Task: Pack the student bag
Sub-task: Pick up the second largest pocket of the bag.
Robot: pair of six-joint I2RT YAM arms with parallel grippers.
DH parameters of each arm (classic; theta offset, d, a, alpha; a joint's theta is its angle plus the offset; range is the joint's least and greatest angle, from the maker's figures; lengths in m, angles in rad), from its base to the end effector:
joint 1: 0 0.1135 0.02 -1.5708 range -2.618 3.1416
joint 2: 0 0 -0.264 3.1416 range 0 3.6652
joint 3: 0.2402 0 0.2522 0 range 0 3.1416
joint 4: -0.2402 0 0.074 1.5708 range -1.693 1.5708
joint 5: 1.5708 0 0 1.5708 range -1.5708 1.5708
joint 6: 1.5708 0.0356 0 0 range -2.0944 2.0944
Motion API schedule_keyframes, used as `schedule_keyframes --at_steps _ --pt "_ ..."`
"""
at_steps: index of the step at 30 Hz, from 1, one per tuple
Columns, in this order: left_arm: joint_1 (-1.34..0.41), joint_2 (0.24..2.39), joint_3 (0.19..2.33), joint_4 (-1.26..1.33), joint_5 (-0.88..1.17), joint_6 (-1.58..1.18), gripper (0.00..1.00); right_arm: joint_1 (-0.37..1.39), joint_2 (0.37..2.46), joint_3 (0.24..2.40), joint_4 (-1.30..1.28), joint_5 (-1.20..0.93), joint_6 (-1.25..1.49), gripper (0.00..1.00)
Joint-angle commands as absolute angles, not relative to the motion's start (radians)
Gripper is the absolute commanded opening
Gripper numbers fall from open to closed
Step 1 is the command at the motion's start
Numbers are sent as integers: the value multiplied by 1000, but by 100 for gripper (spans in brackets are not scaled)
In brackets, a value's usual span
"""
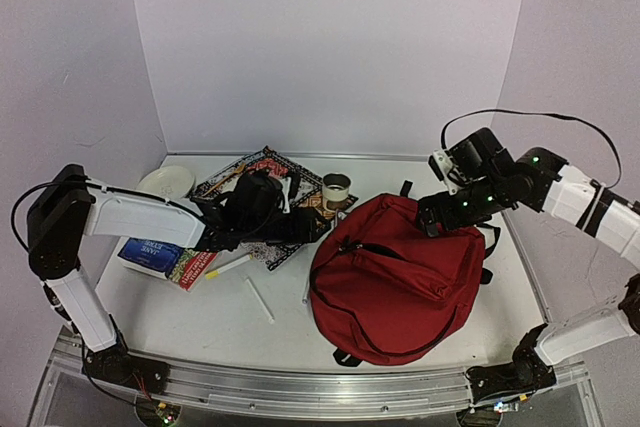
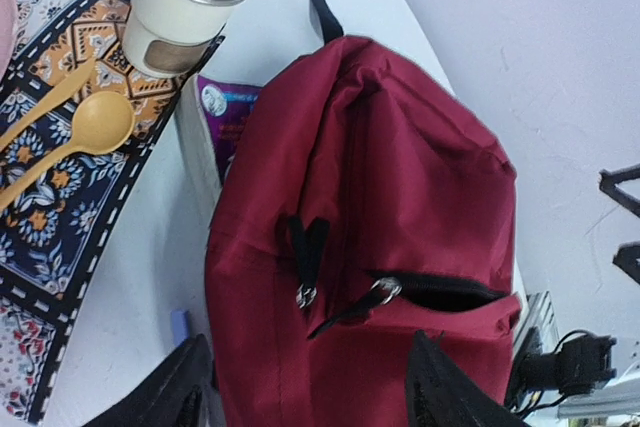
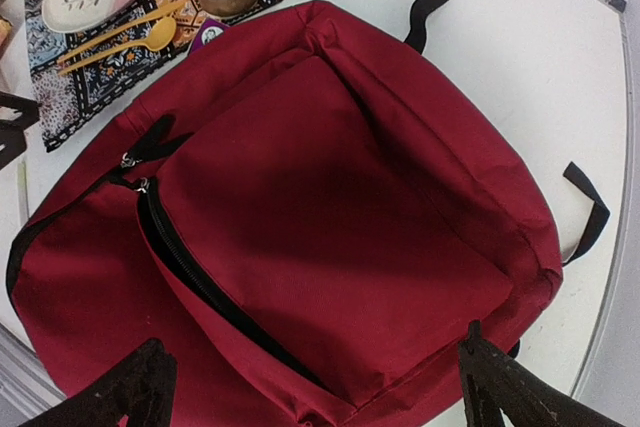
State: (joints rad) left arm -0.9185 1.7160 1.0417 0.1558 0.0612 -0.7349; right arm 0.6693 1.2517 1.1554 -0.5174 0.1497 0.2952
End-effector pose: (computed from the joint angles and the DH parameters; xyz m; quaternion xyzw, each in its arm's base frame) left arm 0.2302 -0.3050 0.2144 0.0945 0.8593 -0.3872 0.3205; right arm 0.2198 0.1671 0.3375 -0.1308 0.8761 0.1542 0.4376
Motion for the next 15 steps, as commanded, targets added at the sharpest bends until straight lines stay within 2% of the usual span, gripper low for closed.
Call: schedule_keyframes --at_steps 1,9,15 --pt "-948 1646 977 116 54 -744 75 686 1317 1131 -460 148 263 98" --pt "-1033 1627 920 39 16 -782 92 752 1444 1144 -436 203 259 98" --pt "-1067 1654 943 29 13 -796 93 789 1544 1163 -434 260 264 98"
